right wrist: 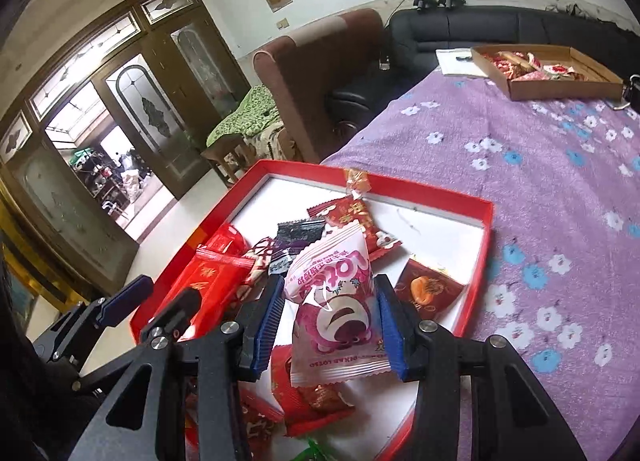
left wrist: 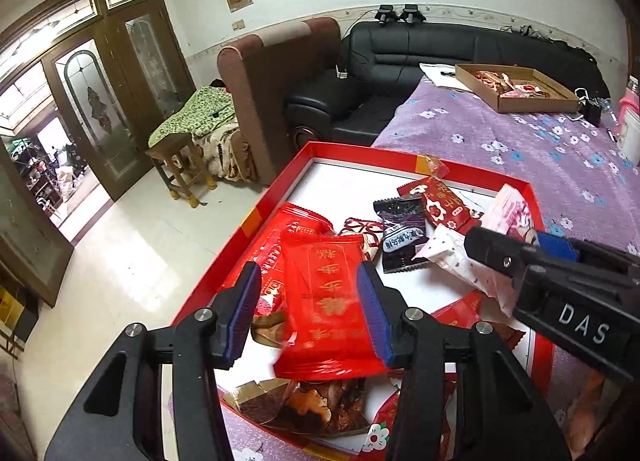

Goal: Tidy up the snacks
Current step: 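Lower red pack into tray with left gripper while right lowers pink bag there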

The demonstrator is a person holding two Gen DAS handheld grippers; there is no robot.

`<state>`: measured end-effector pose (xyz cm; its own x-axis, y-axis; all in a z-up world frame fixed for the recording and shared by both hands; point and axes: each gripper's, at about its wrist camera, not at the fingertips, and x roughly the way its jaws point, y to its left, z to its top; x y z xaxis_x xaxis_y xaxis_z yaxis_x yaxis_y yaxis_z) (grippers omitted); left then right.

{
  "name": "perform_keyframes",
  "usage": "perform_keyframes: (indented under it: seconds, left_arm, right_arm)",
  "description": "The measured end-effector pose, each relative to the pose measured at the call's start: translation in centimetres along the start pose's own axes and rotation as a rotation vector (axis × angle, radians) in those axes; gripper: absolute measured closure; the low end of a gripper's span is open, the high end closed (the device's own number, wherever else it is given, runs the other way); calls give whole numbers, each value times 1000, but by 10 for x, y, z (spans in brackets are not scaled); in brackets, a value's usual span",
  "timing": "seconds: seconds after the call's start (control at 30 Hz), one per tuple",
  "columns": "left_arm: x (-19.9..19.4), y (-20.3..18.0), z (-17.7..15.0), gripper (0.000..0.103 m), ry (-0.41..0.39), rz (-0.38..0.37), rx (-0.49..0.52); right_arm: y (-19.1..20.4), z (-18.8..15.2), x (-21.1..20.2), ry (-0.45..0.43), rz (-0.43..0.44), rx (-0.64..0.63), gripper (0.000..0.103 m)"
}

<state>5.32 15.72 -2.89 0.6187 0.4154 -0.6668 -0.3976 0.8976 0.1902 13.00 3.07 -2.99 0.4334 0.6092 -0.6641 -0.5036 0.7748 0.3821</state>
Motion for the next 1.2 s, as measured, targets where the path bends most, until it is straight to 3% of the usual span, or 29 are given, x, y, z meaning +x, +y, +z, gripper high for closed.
perform_keyframes:
  seconds: [0.07, 0.77, 1.2]
  left_arm:
    - [0, -1, 0, 61, 5, 1, 6]
    - [5, 4, -4, 61, 29, 40, -12]
    - [6, 27, -7, 61, 25, 78, -61]
  right_arm:
    - [-2, 0, 3, 4, -6, 0, 57]
    - [-4, 0, 15, -2, -18, -6, 55]
    - [14, -4, 4, -61, -13, -77, 54]
